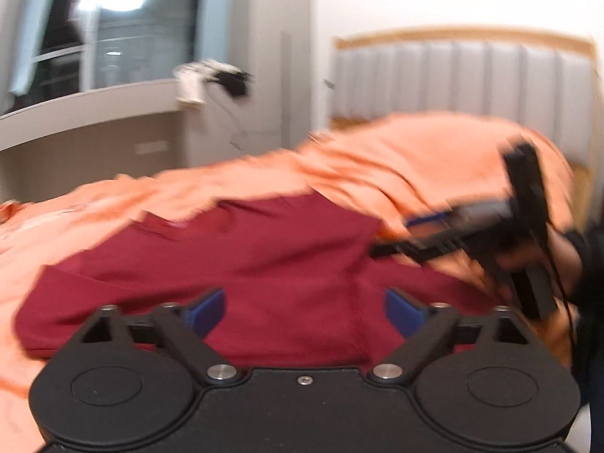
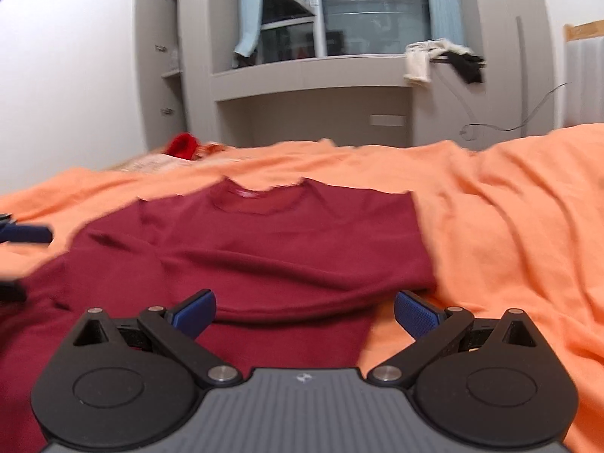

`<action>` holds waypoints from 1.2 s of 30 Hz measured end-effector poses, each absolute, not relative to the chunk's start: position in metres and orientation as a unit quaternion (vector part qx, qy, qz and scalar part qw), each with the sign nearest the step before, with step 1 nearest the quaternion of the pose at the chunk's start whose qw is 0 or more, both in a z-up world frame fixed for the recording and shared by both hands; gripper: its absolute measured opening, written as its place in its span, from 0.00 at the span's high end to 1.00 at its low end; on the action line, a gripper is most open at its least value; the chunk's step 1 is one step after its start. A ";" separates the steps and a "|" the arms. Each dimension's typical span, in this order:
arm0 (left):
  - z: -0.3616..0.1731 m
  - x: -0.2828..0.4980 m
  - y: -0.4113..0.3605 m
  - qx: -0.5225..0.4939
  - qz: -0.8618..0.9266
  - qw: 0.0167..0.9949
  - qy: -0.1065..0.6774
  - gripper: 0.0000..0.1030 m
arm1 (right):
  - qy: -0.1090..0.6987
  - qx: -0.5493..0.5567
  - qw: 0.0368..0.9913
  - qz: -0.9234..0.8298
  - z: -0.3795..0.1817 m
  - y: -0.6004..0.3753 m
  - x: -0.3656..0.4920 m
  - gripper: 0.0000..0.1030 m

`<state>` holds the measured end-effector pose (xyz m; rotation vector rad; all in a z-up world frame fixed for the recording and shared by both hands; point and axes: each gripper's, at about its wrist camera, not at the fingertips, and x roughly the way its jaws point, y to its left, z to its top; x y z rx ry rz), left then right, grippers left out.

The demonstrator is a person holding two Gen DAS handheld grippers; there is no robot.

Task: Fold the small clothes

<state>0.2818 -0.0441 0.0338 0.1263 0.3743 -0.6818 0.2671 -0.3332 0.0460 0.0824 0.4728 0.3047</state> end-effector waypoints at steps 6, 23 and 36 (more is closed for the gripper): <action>0.048 0.309 0.012 -0.035 -0.224 0.958 0.173 0.01 | 0.270 0.078 0.928 0.243 0.049 -0.311 0.281 0.00; 0.009 0.368 0.143 -0.302 0.019 0.921 0.246 0.01 | 0.292 0.087 0.914 0.269 0.028 -0.293 0.282 0.73; -0.004 0.391 0.141 -0.383 -0.010 0.888 0.253 0.25 | 0.280 0.076 0.920 0.264 0.033 -0.296 0.274 0.90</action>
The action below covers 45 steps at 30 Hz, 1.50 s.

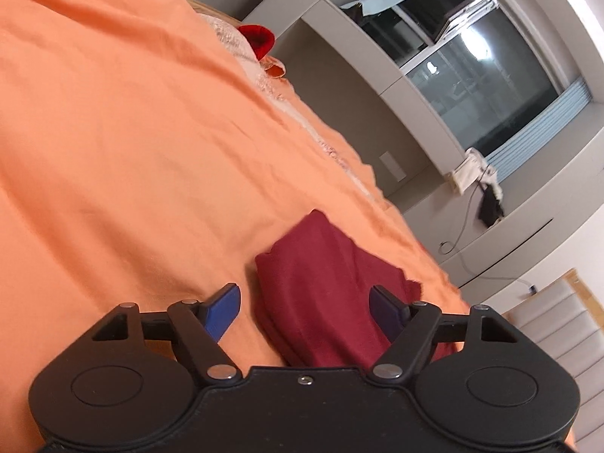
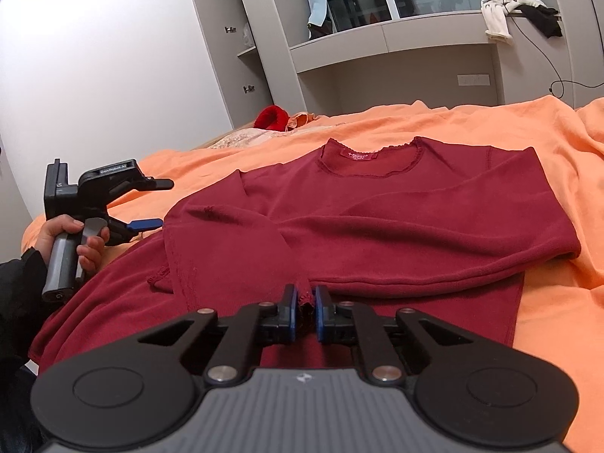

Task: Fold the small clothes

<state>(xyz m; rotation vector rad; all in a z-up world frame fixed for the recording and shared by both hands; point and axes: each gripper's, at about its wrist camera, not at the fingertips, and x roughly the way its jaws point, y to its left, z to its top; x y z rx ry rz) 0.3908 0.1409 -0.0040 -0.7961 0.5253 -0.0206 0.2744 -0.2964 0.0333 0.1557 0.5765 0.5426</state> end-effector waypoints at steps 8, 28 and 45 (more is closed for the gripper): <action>-0.013 0.401 0.144 -0.399 -0.005 0.884 0.245 0.76 | 0.282 0.070 0.920 0.262 0.031 -0.294 0.275 0.90; 0.018 0.387 0.107 -0.231 0.093 0.930 0.271 0.82 | 0.286 0.063 0.920 0.260 0.025 -0.291 0.276 0.88; 0.045 0.333 0.072 -0.118 0.066 0.960 0.245 0.08 | 0.243 -0.015 0.936 0.252 0.033 -0.294 0.237 0.18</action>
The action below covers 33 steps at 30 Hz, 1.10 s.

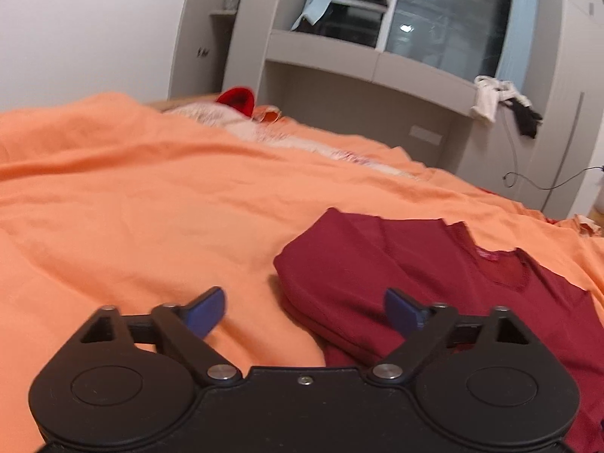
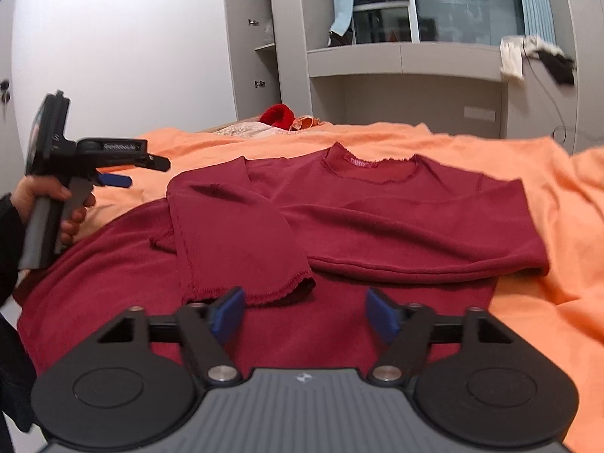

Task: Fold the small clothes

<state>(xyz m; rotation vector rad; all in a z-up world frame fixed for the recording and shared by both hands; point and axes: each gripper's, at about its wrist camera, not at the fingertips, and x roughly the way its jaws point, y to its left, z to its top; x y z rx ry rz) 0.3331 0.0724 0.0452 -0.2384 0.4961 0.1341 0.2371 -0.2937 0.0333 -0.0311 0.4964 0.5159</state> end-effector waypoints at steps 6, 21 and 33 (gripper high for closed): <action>0.059 0.297 0.057 -0.122 0.029 0.968 0.220 0.01 | 0.210 -0.009 0.951 0.228 0.049 -0.306 0.217 0.02; 0.076 0.211 0.041 -0.151 -0.034 0.976 0.155 0.01 | 0.122 -0.028 0.978 0.167 0.063 -0.332 0.143 0.00; 0.057 0.146 0.050 -0.109 -0.007 0.983 0.148 0.01 | 0.097 -0.163 0.966 0.178 0.029 -0.302 0.069 0.00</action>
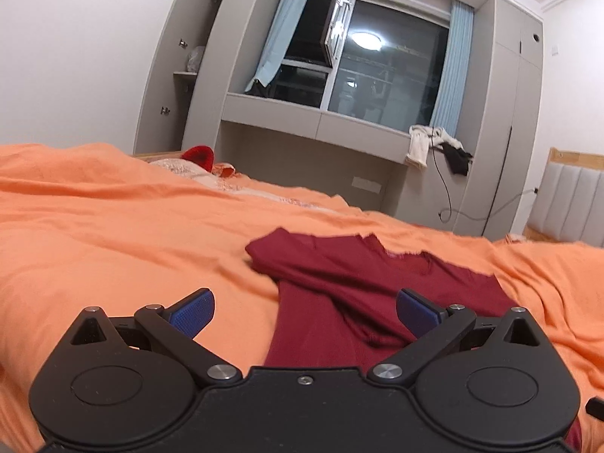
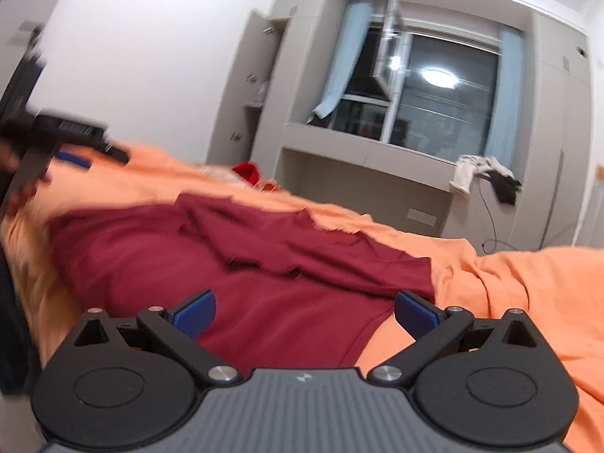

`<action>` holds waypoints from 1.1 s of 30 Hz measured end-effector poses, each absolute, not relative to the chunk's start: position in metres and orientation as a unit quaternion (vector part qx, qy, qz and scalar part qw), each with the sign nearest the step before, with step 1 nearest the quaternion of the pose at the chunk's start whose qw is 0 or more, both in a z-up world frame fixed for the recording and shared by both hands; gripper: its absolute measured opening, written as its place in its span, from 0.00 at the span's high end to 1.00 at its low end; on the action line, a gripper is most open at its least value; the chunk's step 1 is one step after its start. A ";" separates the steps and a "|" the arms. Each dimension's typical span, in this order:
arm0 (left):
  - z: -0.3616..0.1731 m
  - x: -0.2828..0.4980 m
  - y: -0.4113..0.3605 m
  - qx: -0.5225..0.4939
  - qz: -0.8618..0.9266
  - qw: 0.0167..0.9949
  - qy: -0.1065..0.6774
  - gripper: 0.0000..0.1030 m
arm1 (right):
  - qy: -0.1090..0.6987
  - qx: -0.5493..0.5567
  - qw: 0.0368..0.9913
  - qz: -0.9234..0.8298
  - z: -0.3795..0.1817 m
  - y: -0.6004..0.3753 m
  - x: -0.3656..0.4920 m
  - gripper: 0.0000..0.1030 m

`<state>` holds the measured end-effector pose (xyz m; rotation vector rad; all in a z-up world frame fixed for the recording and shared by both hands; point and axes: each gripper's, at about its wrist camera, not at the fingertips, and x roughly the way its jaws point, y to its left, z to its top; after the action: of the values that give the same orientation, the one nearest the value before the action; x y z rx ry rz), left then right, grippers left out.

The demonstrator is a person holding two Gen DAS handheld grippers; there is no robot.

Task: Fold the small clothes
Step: 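Move the right gripper to the hem edge of the top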

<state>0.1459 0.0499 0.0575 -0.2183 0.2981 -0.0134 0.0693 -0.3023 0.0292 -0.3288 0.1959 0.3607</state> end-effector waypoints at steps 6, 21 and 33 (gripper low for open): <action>0.043 0.126 0.038 -0.072 -0.014 0.983 0.167 0.01 | 0.130 -0.254 0.939 0.193 0.006 -0.280 0.060 0.00; 0.039 0.118 0.027 -0.046 -0.015 0.983 0.175 0.01 | 0.134 -0.486 0.855 0.121 -0.067 -0.235 0.066 0.00; 0.039 0.120 0.028 -0.047 -0.012 0.983 0.176 0.01 | 0.078 -0.534 0.835 0.108 -0.088 -0.223 0.058 0.00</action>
<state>0.1198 0.0278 0.0386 -0.0937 0.3549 -0.0233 0.0580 -0.2231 -0.0885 -1.1301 0.1642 0.2282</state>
